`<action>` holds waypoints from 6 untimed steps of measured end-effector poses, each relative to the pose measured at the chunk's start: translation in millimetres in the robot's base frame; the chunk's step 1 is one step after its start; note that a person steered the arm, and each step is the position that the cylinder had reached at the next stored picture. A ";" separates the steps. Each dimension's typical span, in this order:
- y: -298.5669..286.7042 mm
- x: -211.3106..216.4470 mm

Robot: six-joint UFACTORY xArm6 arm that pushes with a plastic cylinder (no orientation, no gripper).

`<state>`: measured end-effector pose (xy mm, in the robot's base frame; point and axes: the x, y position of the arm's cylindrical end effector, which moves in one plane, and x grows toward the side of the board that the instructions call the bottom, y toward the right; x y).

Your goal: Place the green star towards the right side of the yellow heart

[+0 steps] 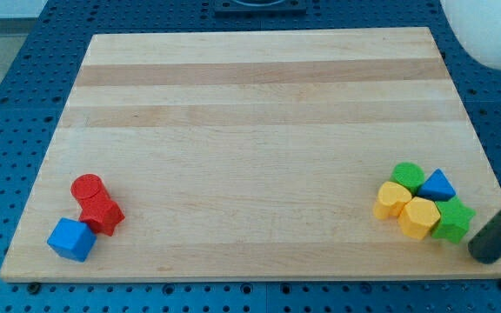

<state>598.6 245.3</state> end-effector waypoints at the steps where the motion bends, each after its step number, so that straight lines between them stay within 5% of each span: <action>1: 0.0 -15.8; 6: -111.2 -47.5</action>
